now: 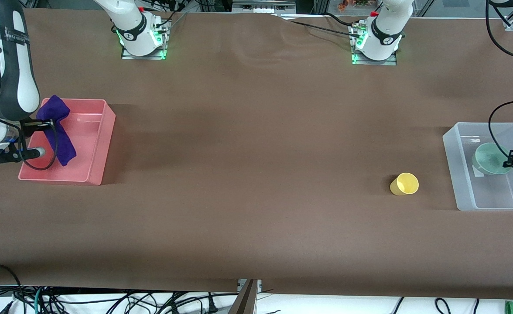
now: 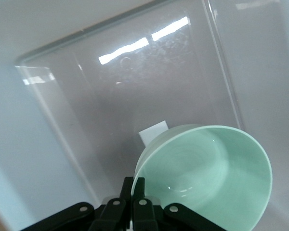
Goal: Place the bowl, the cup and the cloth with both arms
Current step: 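Release the cloth in the pink bin while the left gripper releases the bowl, then move the left gripper to the yellow cup and grasp it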
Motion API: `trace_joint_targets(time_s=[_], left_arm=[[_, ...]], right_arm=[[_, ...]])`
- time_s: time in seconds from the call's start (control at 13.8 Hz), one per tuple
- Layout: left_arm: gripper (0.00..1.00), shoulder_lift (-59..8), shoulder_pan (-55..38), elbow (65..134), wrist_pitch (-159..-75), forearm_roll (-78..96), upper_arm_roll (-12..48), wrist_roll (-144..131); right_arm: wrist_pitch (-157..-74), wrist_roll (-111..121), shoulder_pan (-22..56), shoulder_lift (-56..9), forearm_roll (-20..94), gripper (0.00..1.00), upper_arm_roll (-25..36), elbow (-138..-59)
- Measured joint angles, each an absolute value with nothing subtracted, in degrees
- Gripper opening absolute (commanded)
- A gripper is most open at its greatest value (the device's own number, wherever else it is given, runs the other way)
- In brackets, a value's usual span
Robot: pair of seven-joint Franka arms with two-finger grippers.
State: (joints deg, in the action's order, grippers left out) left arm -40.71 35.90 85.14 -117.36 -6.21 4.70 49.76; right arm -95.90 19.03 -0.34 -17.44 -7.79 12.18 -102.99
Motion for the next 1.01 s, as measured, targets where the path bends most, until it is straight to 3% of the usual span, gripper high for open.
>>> trace_joint_targets(time_s=[0.07,0.22,0.29,0.36,0.65,0.8,1.01], left_arm=[[1.00,-41.50,35.85,85.13,-117.45,-5.99,4.89,49.82],[1.00,-42.13,35.82,84.90,-117.65,-5.99,5.21,49.83],[1.00,-41.88,35.82,84.17,-117.65,-5.99,5.34,49.83],[1.00,-41.30,35.82,83.26,-117.57,-5.99,5.57,49.84],[1.00,-35.14,33.84,81.60,-111.15,-5.65,8.73,48.68],[1.00,-33.39,30.66,81.63,-107.38,-5.28,10.72,42.81],[1.00,-33.25,28.43,82.39,-104.77,-5.15,17.82,26.12]], right_arm=[[-98.39,19.03,-0.33,-17.18,-7.78,0.00,13.09,-105.61],[-105.93,19.08,-0.35,-16.83,-7.78,0.01,14.99,-111.83],[-109.99,19.12,-0.36,-16.81,-7.78,0.41,15.79,-114.86],[-113.33,19.12,-0.36,-16.81,-7.78,0.99,16.35,-117.44],[-116.18,19.05,-0.20,-16.11,-5.75,1.00,16.70,-119.44],[-110.95,19.04,0.16,-14.21,-2.24,1.00,16.53,-115.55],[-99.08,19.10,0.49,-11.61,0.87,1.00,13.09,-103.29]])
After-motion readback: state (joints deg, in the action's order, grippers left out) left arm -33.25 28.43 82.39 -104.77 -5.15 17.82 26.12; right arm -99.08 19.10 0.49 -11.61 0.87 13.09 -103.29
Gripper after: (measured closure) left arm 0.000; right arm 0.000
